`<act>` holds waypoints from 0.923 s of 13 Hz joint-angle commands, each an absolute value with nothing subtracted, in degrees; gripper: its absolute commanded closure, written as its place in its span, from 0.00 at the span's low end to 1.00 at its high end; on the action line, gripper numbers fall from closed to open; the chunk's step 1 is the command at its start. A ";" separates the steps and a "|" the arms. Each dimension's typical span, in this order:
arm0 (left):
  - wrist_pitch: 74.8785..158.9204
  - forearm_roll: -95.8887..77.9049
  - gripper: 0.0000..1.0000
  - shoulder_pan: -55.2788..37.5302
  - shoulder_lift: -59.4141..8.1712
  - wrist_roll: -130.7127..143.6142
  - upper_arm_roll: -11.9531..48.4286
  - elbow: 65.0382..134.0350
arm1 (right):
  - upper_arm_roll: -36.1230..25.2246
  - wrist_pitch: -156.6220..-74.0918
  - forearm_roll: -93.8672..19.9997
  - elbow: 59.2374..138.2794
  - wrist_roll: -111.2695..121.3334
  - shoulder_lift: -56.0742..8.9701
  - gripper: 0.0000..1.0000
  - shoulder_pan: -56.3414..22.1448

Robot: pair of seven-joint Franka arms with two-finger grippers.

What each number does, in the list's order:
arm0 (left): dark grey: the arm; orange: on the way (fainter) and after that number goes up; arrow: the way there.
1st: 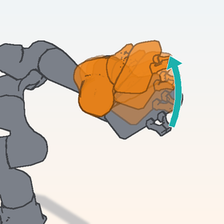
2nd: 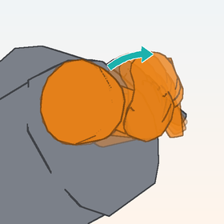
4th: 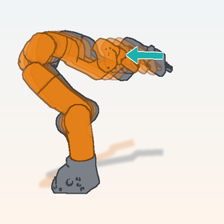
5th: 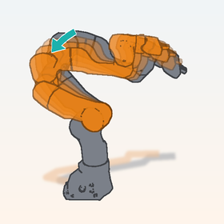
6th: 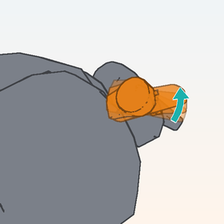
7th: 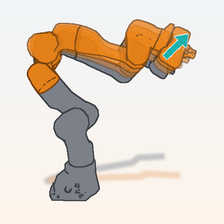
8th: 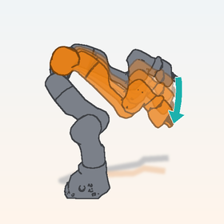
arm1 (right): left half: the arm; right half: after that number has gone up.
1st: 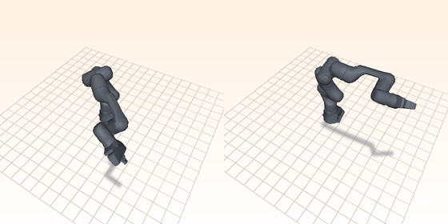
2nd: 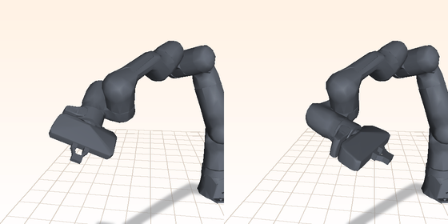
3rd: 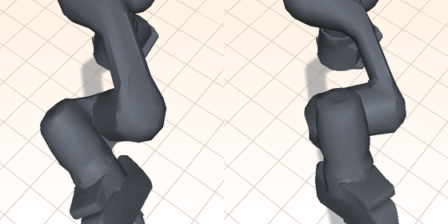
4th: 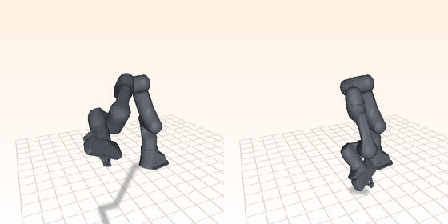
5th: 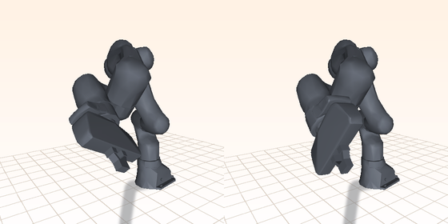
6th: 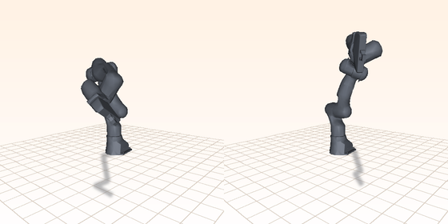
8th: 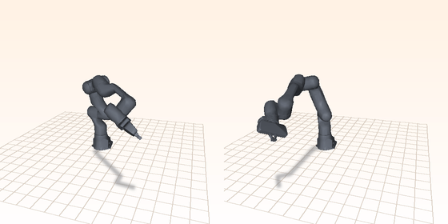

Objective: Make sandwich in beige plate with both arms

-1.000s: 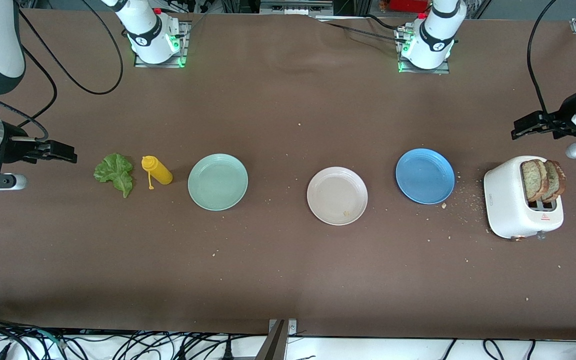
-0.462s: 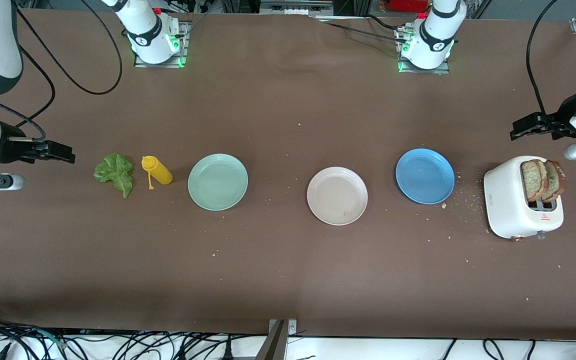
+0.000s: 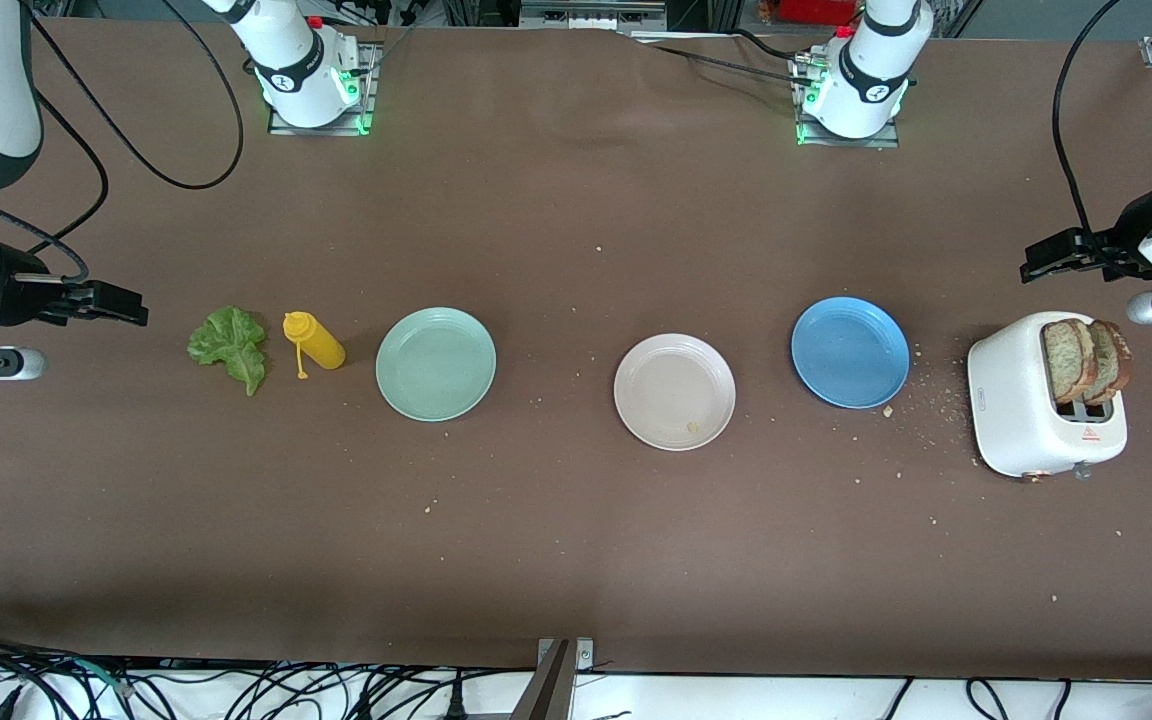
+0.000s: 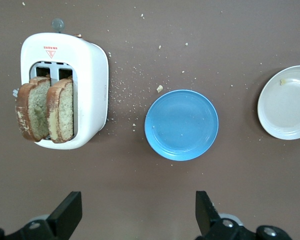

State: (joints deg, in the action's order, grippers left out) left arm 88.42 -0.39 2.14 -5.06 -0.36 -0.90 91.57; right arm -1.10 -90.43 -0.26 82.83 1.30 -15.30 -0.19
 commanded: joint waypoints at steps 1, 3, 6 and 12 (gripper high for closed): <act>87.71 -1.32 0.00 2.46 -5.62 -1.32 -0.97 89.82 | -0.97 -87.73 -0.09 82.88 1.15 -14.77 0.00 0.18; 87.89 -1.32 0.00 2.55 -5.89 -1.23 -0.97 89.74 | -0.97 -87.28 -0.09 82.97 1.23 -14.85 0.00 0.17; 87.72 -1.85 0.00 3.25 -5.89 -1.06 -0.97 89.39 | -0.88 -87.10 -0.09 82.97 1.14 -14.85 0.00 0.09; 87.36 -1.93 0.00 2.64 -5.89 -0.88 -0.44 89.38 | -0.88 -86.84 -0.09 82.97 1.14 -14.85 0.00 0.09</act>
